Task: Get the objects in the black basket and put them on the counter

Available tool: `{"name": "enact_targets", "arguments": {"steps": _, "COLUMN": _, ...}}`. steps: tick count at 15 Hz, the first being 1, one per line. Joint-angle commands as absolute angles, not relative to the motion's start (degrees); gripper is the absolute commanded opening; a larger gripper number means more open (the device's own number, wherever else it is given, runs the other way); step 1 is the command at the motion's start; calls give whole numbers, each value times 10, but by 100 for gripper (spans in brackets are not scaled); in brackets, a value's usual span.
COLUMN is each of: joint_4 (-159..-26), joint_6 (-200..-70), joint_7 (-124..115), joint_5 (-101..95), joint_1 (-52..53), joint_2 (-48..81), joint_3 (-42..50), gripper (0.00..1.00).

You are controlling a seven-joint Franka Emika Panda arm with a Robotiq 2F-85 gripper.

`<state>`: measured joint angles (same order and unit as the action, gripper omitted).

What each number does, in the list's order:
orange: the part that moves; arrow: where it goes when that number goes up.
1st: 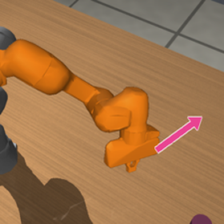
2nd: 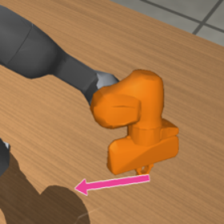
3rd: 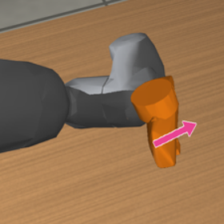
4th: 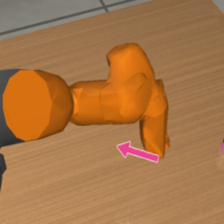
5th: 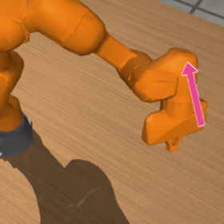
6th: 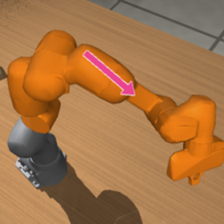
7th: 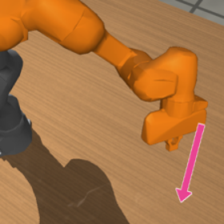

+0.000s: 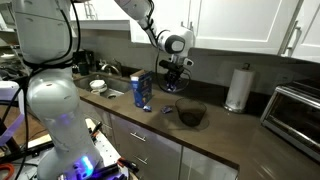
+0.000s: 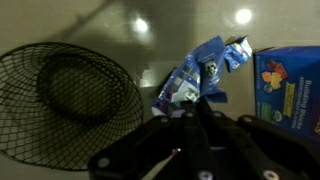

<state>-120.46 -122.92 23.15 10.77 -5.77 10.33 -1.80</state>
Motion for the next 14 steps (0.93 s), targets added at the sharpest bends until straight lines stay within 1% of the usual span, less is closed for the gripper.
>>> {"name": "enact_targets", "arguments": {"steps": 1, "joint_4": -1246, "joint_6": -1256, "joint_7": 246, "joint_5": 150, "joint_1": -41, "joint_2": 82, "joint_3": -31, "gripper": 2}}
{"name": "enact_targets", "arguments": {"steps": 7, "joint_4": -1286, "joint_6": -1296, "joint_7": 242, "joint_5": 172, "joint_1": -11, "joint_2": 89, "joint_3": -53, "gripper": 2}}
{"name": "enact_targets", "arguments": {"steps": 8, "joint_4": -1294, "joint_6": -1306, "joint_7": 239, "joint_5": 168, "joint_1": -7, "joint_2": 89, "joint_3": -55, "gripper": 32}}
{"name": "enact_targets", "arguments": {"steps": 9, "joint_4": -1300, "joint_6": -1314, "joint_7": 238, "joint_5": 165, "joint_1": -4, "joint_2": 89, "joint_3": -57, "gripper": 33}}
{"name": "enact_targets", "arguments": {"steps": 13, "joint_4": -1319, "joint_6": -1316, "joint_7": 244, "joint_5": 171, "joint_1": 0, "joint_2": 82, "joint_3": -61, "gripper": 57}}
{"name": "enact_targets", "arguments": {"steps": 14, "joint_4": -1323, "joint_6": -1312, "joint_7": 245, "joint_5": 174, "joint_1": -1, "joint_2": 78, "joint_3": -61, "gripper": 65}}
